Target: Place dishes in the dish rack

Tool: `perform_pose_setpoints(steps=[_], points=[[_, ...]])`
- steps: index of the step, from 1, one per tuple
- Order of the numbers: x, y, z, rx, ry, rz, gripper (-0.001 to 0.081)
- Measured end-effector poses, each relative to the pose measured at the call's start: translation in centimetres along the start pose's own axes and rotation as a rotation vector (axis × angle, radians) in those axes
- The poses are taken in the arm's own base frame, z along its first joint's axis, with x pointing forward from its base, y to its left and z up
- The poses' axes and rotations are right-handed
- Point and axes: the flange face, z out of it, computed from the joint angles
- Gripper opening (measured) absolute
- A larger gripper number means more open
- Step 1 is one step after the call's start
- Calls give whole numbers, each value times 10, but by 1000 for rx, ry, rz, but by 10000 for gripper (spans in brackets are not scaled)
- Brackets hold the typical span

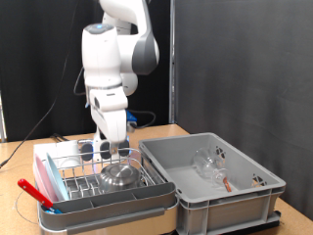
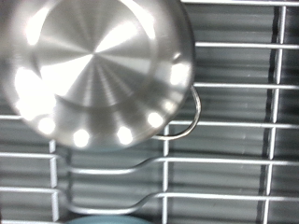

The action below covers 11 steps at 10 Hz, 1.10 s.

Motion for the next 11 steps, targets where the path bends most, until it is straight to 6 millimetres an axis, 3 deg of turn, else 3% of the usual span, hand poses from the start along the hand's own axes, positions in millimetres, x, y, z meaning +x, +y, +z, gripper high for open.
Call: perform_pose_setpoints(steps=[1,3,9,11], points=[[-4,-9,-10,-10,-24,4,809],[0,-10,-5,14,-1,-35,809],[85,-59,-3,214,198,-599,809],[93,-64,-4,212,199,-625,809]])
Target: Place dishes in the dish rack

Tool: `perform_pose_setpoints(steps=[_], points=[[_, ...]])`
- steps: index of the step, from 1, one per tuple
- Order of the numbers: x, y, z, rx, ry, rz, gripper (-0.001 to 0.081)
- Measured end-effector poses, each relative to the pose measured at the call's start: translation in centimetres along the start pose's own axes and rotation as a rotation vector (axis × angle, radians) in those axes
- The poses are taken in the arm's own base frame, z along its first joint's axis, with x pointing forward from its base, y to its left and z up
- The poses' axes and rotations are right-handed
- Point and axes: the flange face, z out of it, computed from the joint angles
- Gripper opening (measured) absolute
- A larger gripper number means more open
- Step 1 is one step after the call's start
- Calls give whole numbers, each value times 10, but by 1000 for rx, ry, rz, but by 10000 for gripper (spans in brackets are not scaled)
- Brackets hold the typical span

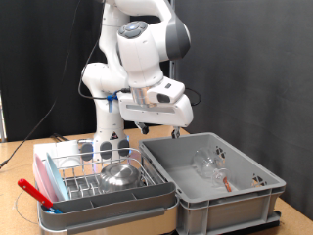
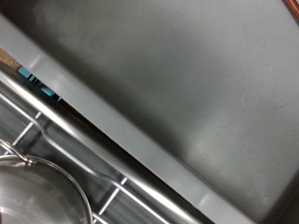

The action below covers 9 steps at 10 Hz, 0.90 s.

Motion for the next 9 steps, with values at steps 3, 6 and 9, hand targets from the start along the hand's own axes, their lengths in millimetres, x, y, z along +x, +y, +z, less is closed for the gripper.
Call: perform_pose_setpoints(steps=[3,6,9], points=[[13,-1,3,12,105,-136,809],[63,7,10,-71,52,-276,809],[114,6,25,-125,-46,-373,809]])
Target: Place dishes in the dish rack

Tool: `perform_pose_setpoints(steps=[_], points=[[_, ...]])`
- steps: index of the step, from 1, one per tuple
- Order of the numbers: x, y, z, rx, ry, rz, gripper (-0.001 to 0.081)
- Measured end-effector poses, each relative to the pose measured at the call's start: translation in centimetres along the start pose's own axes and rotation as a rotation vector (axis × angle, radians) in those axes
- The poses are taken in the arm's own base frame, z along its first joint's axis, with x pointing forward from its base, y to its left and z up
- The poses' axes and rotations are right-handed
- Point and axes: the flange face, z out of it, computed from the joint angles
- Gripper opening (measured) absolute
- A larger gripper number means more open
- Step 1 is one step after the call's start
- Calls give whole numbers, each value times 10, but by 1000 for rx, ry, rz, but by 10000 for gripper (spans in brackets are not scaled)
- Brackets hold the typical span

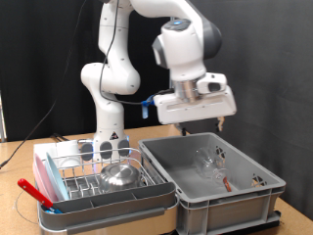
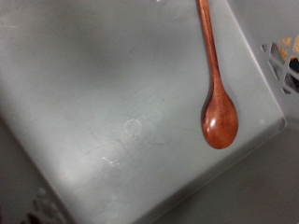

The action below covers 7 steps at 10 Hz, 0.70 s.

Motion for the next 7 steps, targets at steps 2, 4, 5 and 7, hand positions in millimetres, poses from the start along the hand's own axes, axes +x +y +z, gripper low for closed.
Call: perform_pose_setpoints(steps=[2,4,5,7], points=[[32,2,14,32,-32,-9,809],[50,4,26,45,-37,-2,809],[54,5,30,37,-27,6,809],[52,9,36,33,9,36,809]])
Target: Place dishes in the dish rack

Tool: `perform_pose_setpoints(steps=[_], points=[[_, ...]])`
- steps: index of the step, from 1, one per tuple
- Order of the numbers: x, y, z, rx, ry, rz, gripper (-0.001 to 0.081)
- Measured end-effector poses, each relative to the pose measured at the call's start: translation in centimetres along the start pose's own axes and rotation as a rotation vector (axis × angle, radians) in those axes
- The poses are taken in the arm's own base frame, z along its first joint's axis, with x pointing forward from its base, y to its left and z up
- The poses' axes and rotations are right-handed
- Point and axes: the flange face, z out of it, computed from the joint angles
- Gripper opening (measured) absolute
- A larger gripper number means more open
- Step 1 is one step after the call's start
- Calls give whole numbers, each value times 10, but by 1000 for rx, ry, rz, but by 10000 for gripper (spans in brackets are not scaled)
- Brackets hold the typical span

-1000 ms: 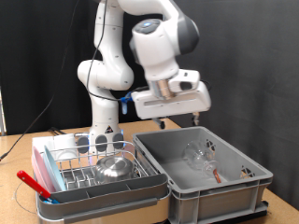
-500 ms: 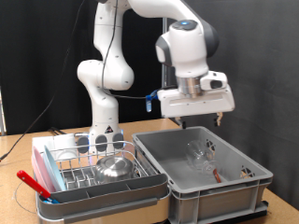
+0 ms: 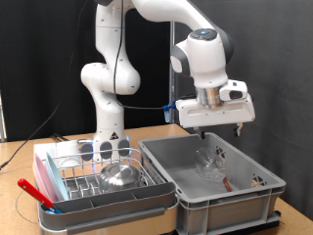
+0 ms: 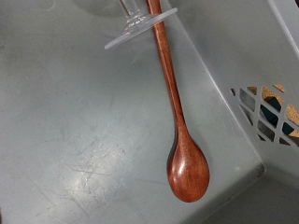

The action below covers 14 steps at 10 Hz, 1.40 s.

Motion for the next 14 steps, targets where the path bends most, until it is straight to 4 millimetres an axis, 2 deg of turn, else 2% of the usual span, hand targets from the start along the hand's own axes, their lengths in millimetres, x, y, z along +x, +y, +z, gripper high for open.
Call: perform_pose_setpoints(steps=[2,4,10,14], points=[[-1,-2,2,5,-10,-8,809],[-7,-7,13,36,-66,-39,809],[-24,-5,61,74,-51,-21,809],[-25,-3,92,67,-27,-3,809]])
